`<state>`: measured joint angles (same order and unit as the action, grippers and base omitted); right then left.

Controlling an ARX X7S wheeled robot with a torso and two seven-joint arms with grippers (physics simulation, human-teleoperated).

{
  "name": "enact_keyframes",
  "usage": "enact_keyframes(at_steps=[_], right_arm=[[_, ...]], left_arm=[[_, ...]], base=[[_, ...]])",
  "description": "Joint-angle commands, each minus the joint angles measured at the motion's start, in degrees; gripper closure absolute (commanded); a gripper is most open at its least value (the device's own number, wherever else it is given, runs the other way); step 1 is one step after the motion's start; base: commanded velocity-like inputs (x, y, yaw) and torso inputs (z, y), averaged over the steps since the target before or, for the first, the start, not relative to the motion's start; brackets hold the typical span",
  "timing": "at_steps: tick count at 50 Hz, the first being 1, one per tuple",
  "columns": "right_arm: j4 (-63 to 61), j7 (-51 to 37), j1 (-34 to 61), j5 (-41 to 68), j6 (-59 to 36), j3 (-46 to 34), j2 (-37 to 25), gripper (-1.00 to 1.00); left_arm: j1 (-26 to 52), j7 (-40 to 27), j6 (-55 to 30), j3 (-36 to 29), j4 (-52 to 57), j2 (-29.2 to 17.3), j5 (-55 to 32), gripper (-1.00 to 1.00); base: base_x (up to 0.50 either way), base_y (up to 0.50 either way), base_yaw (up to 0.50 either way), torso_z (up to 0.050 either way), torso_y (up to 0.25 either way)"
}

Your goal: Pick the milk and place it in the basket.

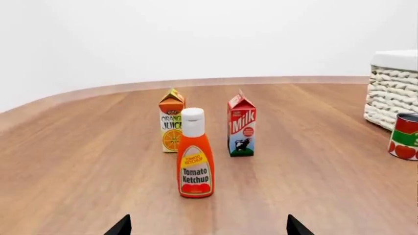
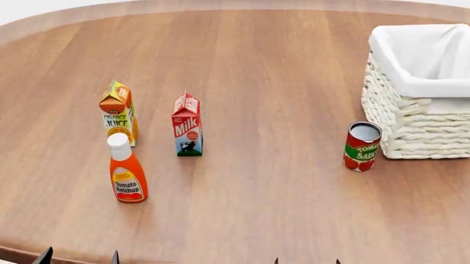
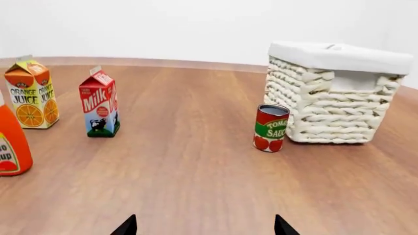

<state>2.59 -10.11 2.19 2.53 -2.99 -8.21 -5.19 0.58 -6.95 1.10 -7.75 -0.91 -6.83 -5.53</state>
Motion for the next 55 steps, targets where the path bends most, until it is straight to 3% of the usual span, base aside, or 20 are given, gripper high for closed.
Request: enact_keyframes(at_steps=[1, 9, 22, 27, 33, 55], right_arm=[[0.33, 1.40, 0.01, 0.16, 1.78, 0.16, 0.36, -1.00], [-3.56, -0.28, -0.19, -0.76, -1.52, -0.80, -0.35, -1.00], [-32.36, -0.65, 7.16, 3.15, -33.46, -0.55, -3.98, -1.00], [-36.14, -1.05, 10.73, 3.36, -39.71, -0.27, -4.63, -1.00], [-37.03, 0.76, 10.81, 4.58, -38.28, -0.22, -5.91, -1.00], [-34.58, -0.23, 11.81, 5.59, -38.47, 0.32, -5.66, -1.00]], left_arm=[[0.18, 0.57, -0.28, 0.47, -0.13, 0.61, 0.26, -1.00], [0.58, -0.52, -2.80, 0.01, 1.93, 0.27, 0.00, -1.00], [8.74, -2.34, -28.88, 0.69, 26.53, -1.52, -5.30, -1.00], [11.87, -3.21, -33.99, 2.14, 31.01, -1.51, -7.67, -1.00], [11.95, -3.53, -34.38, 1.25, 32.50, -1.91, -7.62, -1.00], [12.02, -3.97, -32.75, 1.23, 30.80, -2.86, -8.48, -1.00]], base=[[0.00, 0.00, 0.00, 0.000, 0.000], [0.00, 0.00, 0.00, 0.000, 0.000], [0.00, 0.00, 0.00, 0.000, 0.000], [0.00, 0.00, 0.00, 0.000, 0.000], [0.01, 0.00, 0.00, 0.000, 0.000], [0.50, 0.00, 0.00, 0.000, 0.000]])
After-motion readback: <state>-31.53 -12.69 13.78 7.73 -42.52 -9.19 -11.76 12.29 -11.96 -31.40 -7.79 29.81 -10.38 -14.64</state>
